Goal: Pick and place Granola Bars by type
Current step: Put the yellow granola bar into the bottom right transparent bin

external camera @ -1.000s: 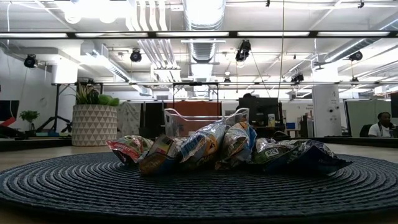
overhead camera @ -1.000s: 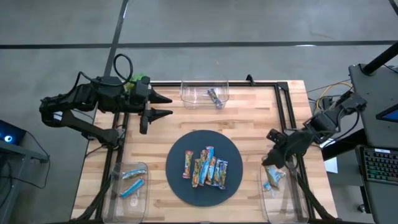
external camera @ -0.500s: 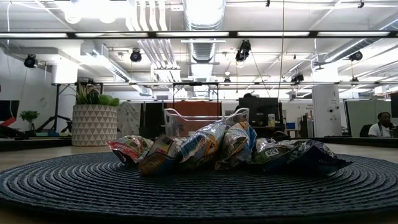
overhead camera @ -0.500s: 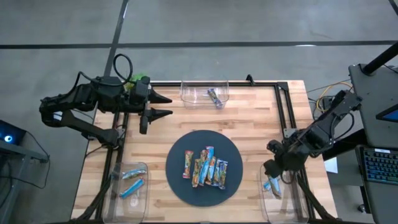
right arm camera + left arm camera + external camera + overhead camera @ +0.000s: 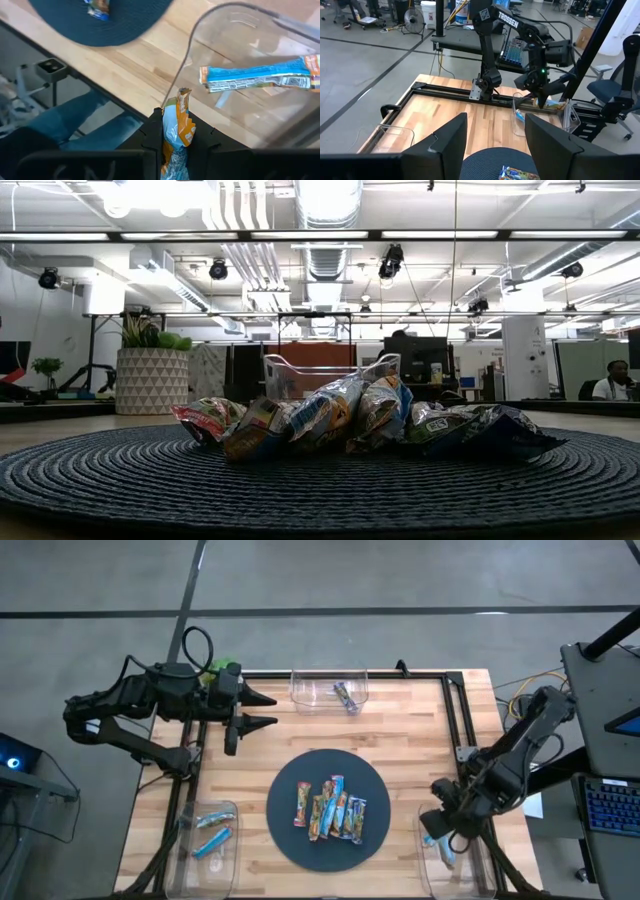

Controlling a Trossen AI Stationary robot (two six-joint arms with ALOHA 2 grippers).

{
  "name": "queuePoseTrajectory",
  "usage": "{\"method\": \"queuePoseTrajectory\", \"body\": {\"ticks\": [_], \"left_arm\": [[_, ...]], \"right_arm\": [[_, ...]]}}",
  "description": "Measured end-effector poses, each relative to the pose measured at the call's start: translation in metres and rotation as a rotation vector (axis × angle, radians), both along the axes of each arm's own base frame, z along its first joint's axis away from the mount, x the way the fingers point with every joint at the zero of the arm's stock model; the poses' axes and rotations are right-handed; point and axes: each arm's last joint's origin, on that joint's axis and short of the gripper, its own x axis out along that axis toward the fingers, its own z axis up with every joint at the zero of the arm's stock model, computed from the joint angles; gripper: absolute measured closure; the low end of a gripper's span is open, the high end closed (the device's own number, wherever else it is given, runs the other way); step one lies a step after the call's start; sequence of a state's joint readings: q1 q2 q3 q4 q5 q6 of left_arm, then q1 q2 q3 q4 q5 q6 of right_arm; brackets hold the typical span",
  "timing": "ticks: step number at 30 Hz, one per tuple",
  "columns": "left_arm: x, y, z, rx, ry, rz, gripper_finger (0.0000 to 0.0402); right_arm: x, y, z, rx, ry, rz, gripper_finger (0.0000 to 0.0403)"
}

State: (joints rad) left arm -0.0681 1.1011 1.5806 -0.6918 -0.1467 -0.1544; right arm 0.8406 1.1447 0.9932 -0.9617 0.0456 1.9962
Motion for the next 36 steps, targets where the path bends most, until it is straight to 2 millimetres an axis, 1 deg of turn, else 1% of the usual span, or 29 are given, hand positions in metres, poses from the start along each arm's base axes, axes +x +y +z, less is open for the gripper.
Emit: {"method": "queuePoseTrajectory", "body": {"ticks": [12, 19, 28, 31, 36], "left_arm": [[0.000, 0.000, 0.000, -0.001, 0.000, 0.001, 0.0220], [0.000, 0.000, 0.000, -0.005, -0.001, 0.001, 0.0220], [0.000, 0.000, 0.000, -0.008, -0.002, 0.002, 0.0220], [-0.001, 0.000, 0.000, -0.009, -0.003, 0.002, 0.0220], [-0.001, 0.000, 0.001, -0.011, -0.005, 0.001, 0.0220]], "right_arm": [[0.007, 0.020, -0.023, -0.055, 0.108, 0.002, 0.0359], [0.012, 0.027, -0.032, -0.073, 0.136, -0.024, 0.0359], [0.017, 0.032, -0.039, -0.081, 0.149, -0.041, 0.0357], [0.017, 0.032, -0.039, -0.071, 0.144, -0.049, 0.0347], [0.017, 0.032, -0.038, -0.068, 0.141, -0.050, 0.0317]]}}
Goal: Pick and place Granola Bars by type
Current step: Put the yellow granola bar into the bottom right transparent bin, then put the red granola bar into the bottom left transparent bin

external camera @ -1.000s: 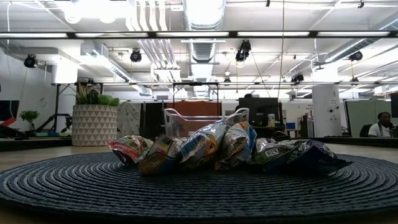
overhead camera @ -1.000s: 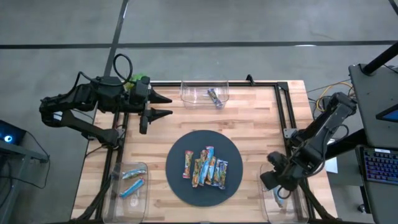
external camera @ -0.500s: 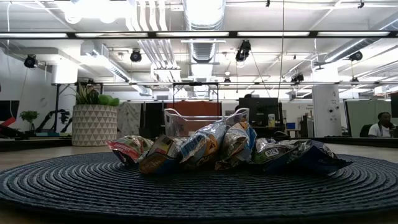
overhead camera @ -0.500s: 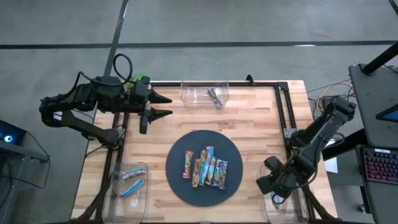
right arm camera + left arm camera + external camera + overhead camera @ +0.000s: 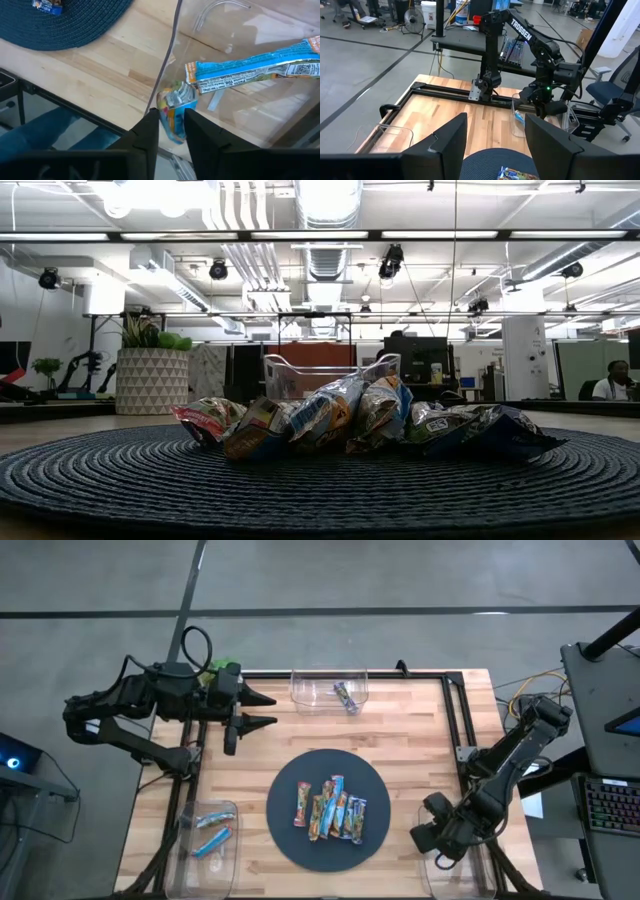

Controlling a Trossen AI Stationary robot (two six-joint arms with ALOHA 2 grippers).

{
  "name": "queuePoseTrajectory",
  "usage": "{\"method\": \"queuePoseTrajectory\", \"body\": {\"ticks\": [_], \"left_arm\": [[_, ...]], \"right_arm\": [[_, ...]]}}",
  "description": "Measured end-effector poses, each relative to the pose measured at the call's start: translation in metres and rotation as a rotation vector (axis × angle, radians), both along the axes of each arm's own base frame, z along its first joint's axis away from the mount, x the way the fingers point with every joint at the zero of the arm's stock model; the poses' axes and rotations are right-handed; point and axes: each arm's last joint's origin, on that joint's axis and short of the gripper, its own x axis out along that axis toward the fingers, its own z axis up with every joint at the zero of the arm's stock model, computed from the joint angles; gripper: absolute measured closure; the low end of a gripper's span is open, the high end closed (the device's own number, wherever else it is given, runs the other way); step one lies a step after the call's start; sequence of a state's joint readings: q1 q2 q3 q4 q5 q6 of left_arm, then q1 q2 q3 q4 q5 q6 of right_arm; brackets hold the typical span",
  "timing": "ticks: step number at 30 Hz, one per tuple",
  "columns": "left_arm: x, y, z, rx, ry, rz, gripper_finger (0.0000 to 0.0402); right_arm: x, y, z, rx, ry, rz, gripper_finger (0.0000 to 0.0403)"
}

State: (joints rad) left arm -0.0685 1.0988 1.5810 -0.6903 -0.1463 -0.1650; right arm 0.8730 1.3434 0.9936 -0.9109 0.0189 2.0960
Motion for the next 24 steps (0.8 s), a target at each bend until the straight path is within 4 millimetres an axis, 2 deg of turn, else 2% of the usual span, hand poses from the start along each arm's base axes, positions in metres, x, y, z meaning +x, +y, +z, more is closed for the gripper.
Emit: {"method": "queuePoseTrajectory", "body": {"ticks": [9, 24], "left_arm": [[0.000, 0.000, 0.000, -0.004, -0.001, 0.001, 0.0220], [0.000, 0.000, 0.000, -0.017, -0.002, -0.005, 0.0220]], "right_arm": [[0.000, 0.000, 0.000, -0.001, -0.005, 0.002, 0.0285], [-0.010, -0.013, -0.004, -0.137, 0.109, -0.028, 0.0283]]}}
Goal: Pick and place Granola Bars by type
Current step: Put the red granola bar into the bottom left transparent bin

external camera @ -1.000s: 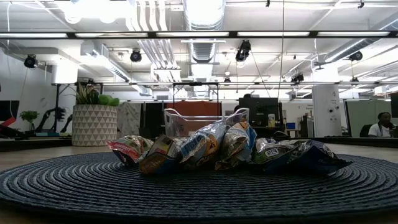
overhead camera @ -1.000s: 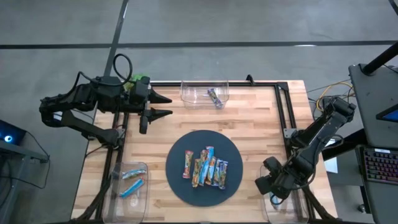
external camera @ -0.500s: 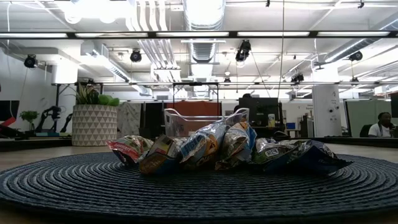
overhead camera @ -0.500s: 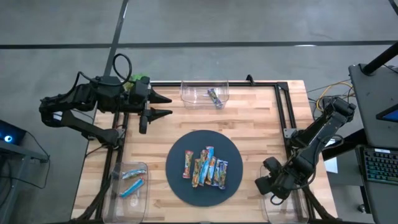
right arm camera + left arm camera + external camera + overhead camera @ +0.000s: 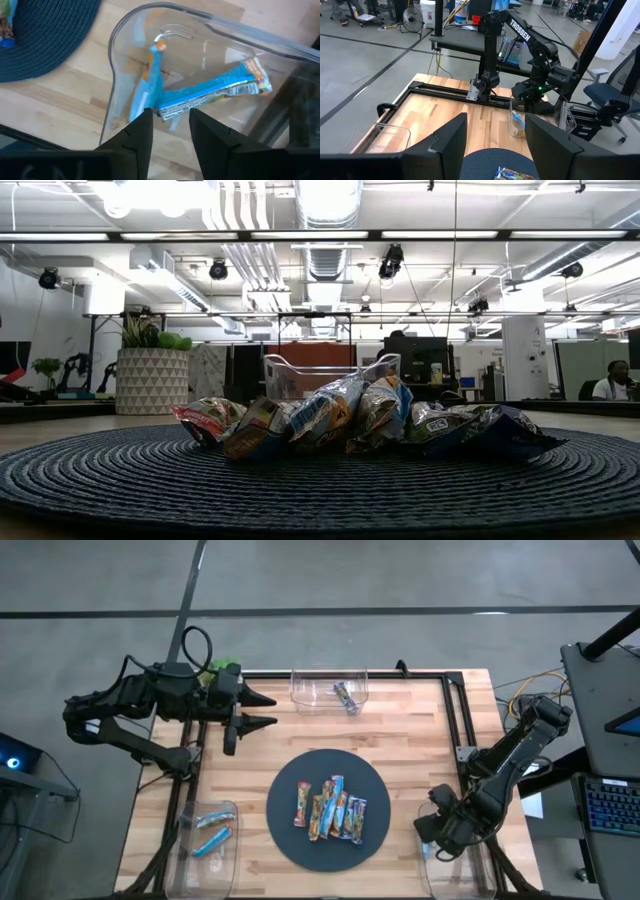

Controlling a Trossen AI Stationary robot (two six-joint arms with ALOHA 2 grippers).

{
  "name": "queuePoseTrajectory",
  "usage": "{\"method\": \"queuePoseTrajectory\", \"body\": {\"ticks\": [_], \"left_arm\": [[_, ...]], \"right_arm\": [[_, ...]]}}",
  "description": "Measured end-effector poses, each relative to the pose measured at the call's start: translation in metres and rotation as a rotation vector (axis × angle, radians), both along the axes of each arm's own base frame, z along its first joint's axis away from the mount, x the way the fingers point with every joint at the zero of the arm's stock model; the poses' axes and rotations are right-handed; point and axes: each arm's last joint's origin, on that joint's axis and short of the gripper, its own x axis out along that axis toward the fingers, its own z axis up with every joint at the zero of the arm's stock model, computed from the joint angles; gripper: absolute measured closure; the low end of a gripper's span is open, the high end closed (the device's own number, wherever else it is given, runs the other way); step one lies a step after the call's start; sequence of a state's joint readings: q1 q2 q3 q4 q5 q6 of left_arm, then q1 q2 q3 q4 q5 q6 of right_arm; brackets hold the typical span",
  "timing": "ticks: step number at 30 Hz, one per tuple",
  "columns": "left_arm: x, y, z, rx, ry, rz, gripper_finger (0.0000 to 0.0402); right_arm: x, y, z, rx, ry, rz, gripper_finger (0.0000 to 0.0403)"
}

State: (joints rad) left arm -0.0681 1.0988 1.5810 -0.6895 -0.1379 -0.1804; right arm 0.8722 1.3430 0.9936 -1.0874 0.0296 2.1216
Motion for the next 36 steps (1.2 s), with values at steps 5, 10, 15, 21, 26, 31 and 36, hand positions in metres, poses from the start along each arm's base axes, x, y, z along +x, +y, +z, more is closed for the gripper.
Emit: {"method": "queuePoseTrajectory", "body": {"ticks": [5, 10, 15, 21, 26, 31, 36], "left_arm": [[0.000, 0.000, 0.000, -0.003, -0.001, -0.002, 0.0220], [0.000, 0.000, 0.000, -0.005, -0.001, -0.004, 0.0220], [0.000, 0.000, 0.000, -0.005, 0.000, -0.006, 0.0220], [0.000, 0.000, 0.000, -0.005, 0.000, -0.008, 0.0220], [0.000, 0.000, 0.000, -0.005, -0.001, -0.008, 0.0220], [0.000, 0.000, 0.000, -0.005, -0.001, -0.009, 0.0222], [0.000, 0.000, 0.000, -0.003, -0.001, -0.015, 0.0249]], "right_arm": [[0.000, 0.000, 0.000, -0.001, 0.000, 0.001, 0.0277], [0.002, 0.000, 0.001, -0.027, -0.067, 0.006, 0.0271], [0.005, -0.001, 0.010, -0.033, -0.180, 0.024, 0.0277], [0.010, -0.002, 0.041, -0.078, -0.367, 0.077, 0.0318], [0.015, -0.003, 0.069, -0.181, -0.540, 0.137, 0.0374], [0.019, -0.004, 0.093, -0.305, -0.685, 0.183, 0.0393], [0.022, -0.007, 0.113, -0.436, -0.792, 0.207, 0.0394]]}}
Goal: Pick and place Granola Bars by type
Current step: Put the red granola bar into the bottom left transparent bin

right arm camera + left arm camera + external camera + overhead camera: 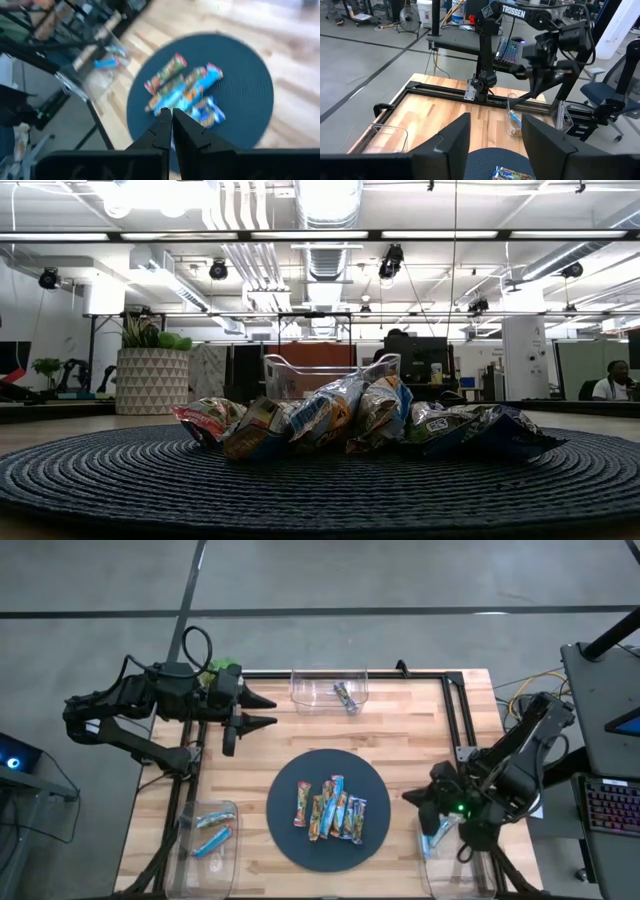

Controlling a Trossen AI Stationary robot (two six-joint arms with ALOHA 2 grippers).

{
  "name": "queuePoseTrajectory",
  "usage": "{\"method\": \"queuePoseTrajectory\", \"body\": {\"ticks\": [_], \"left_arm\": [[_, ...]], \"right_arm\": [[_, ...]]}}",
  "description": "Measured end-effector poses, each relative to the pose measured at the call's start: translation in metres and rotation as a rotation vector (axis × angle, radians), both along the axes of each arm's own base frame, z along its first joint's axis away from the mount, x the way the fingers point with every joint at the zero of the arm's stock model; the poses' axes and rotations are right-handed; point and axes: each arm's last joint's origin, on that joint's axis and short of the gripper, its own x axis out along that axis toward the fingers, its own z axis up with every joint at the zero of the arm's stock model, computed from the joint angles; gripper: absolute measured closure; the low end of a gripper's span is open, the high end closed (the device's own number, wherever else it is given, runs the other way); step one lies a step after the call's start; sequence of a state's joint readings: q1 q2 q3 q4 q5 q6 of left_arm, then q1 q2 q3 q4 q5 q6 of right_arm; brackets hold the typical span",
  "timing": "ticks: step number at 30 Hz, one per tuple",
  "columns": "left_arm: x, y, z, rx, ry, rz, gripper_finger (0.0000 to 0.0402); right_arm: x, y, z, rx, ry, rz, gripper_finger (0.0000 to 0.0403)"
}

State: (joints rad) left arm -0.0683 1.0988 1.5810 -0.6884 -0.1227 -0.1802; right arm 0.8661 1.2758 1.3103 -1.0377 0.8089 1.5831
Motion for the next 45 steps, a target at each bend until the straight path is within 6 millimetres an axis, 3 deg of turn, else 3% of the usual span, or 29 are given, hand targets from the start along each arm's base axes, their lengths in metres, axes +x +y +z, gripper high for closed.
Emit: {"method": "queuePoseTrajectory", "body": {"ticks": [16, 22, 35, 45], "left_arm": [[0.000, -0.001, -0.010, 0.067, 0.025, -0.045, 0.0394], [0.002, -0.001, -0.020, 0.055, -0.008, -0.041, 0.0401], [-0.018, 0.001, -0.045, 0.048, -0.078, -0.037, 0.0401], [-0.020, 0.001, -0.053, 0.081, -0.074, -0.047, 0.0402]], "right_arm": [[0.016, -0.018, 0.018, -0.148, -0.031, 0.025, 0.0394], [0.015, -0.027, 0.028, -0.136, -0.071, 0.027, 0.0394], [0.014, -0.055, 0.062, -0.205, -0.217, 0.160, 0.0394], [0.023, -0.084, 0.066, -0.255, -0.177, 0.299, 0.0394]]}}
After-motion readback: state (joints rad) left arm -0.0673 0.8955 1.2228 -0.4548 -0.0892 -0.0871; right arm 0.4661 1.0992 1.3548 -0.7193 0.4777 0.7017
